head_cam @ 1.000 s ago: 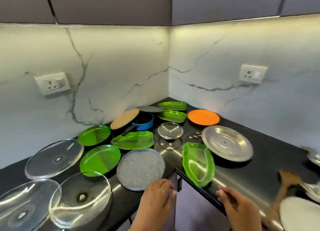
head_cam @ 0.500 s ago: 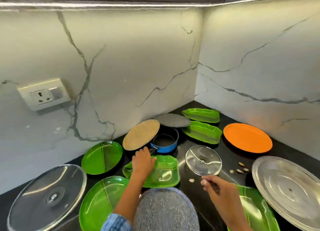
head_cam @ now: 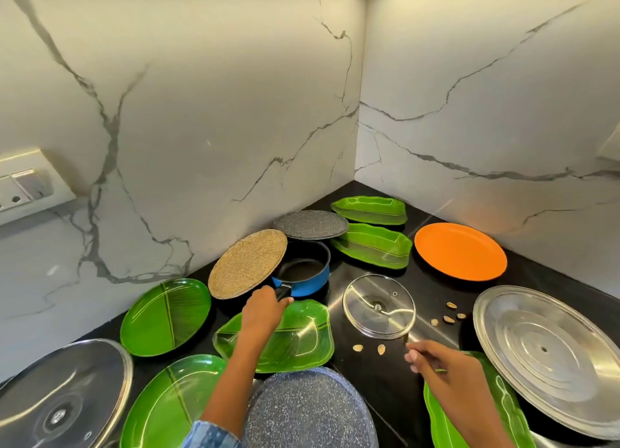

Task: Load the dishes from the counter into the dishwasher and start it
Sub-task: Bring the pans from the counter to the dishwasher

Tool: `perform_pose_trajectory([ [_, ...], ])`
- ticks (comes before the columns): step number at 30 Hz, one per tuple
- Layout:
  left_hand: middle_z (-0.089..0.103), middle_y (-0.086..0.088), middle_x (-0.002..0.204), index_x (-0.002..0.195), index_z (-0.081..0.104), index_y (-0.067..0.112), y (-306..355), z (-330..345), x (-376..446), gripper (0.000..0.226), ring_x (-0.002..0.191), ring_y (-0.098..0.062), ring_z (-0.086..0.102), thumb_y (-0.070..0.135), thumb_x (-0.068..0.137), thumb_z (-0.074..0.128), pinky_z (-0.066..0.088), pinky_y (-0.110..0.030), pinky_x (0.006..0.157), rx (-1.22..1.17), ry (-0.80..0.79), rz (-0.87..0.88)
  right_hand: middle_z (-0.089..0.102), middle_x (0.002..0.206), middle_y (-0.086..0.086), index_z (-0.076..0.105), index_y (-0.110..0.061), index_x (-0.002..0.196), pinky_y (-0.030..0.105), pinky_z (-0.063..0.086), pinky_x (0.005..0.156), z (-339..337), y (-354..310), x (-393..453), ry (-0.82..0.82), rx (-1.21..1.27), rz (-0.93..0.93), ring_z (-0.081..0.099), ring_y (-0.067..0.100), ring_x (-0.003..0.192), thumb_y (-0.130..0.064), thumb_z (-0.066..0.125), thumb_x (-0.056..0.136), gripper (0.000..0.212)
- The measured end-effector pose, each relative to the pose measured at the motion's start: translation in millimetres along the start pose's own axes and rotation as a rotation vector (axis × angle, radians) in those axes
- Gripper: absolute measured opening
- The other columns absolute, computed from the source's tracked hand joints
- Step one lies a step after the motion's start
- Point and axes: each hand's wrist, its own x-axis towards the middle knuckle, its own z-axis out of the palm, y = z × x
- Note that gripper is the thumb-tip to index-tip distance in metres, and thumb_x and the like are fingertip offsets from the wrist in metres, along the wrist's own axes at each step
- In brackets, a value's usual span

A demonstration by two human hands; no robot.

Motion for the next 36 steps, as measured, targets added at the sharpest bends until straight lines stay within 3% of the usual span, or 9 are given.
perform_pose_trajectory([
  [4,0.041,0.002,0.064,0.066,0.035,0.016,-2.3,-0.7,-13.1,0.043,0.054,-0.012,0.039,0.042,0.087,0.062,0.026,-0.026,0.048,-0.065,-0.021,0.045,0.070,0.070,-0.017,0.067,-0.033,0.078,0.021,0.054,0.064,-5.0,3.4,-8.7,0.018,-0.020,-0.005,0.067,0.000,0.065,-0.007,0.068,0.081,0.026],
  [12,0.046,-0.003,0.059,0.069,0.040,0.013,3.7,-4.7,-38.1,0.041,0.047,-0.018,0.045,0.042,0.086,0.064,0.038,-0.031,0.051,-0.263,-0.088,0.052,0.068,0.066,-0.021,0.070,-0.041,0.074,0.020,0.053,0.062,-16.7,14.8,-40.1,0.024,-0.063,-0.004,0.066,-0.002,0.064,-0.014,0.071,0.079,0.028],
  [14,0.045,-0.004,0.058,0.068,0.040,0.012,9.1,-8.3,-48.1,0.042,0.046,-0.018,0.045,0.041,0.085,0.065,0.036,-0.031,0.049,-0.285,-0.041,0.082,0.068,0.065,-0.020,0.066,-0.050,0.086,0.023,0.054,0.061,-21.2,14.9,-52.9,0.044,-0.026,0.003,0.066,0.000,0.064,-0.044,0.070,0.076,0.012],
  [16,0.047,-0.003,0.059,0.066,0.041,0.013,15.0,-14.9,-60.1,0.042,0.049,-0.017,0.045,0.042,0.085,0.065,0.033,-0.031,0.048,-0.255,0.040,0.123,0.068,0.067,-0.020,0.061,-0.054,0.091,0.024,0.054,0.061,-26.8,19.8,-64.9,0.071,-0.020,-0.003,0.066,0.000,0.064,-0.072,0.055,0.069,0.029],
  [18,0.046,-0.001,0.060,0.065,0.041,0.015,24.6,-23.0,-79.6,0.041,0.052,-0.015,0.043,0.042,0.085,0.064,0.025,-0.030,0.046,-0.221,0.119,0.170,0.068,0.068,-0.020,0.061,-0.050,0.091,0.024,0.053,0.063,-33.7,24.4,-79.3,0.078,-0.047,-0.005,0.066,-0.001,0.065,-0.047,0.067,0.077,0.015],
  [20,0.047,0.000,0.061,0.069,0.043,0.013,37.8,-29.6,-107.5,0.038,0.054,-0.016,0.043,0.042,0.085,0.064,0.024,-0.029,0.046,-0.230,0.179,0.226,0.068,0.068,-0.020,0.066,-0.045,0.084,0.023,0.051,0.063,-43.3,35.0,-96.6,0.111,-0.086,0.014,0.065,-0.001,0.065,-0.021,0.071,0.080,0.025],
  [23,0.048,0.003,0.060,0.076,0.051,0.009,57.9,-27.9,-154.5,0.035,0.055,-0.015,0.043,0.040,0.084,0.065,0.025,-0.026,0.047,-0.307,0.196,0.314,0.068,0.067,-0.022,0.068,-0.041,0.079,0.019,0.047,0.060,-59.0,46.7,-128.8,0.170,-0.124,0.084,0.062,-0.005,0.062,-0.019,0.071,0.080,0.022],
  [33,0.047,-0.002,0.051,0.069,0.051,0.012,133.8,58.8,-395.4,0.031,0.051,-0.026,0.046,0.034,0.082,0.068,0.039,-0.039,0.050,-0.453,-0.223,0.666,0.068,0.074,-0.018,0.071,-0.025,0.088,0.025,0.054,0.069,-150.3,105.5,-360.5,0.523,-0.075,0.272,0.065,-0.001,0.072,-0.018,0.066,0.084,0.010],
  [36,0.045,-0.007,0.048,0.067,0.050,0.010,151.8,92.8,-474.3,0.032,0.042,-0.025,0.043,0.032,0.082,0.069,0.035,-0.031,0.038,-0.423,-0.430,0.768,0.071,0.077,-0.011,0.072,-0.022,0.088,0.030,0.055,0.070,-172.4,126.0,-456.1,0.671,-0.059,0.412,0.067,0.002,0.070,-0.031,0.058,0.082,0.017],
])
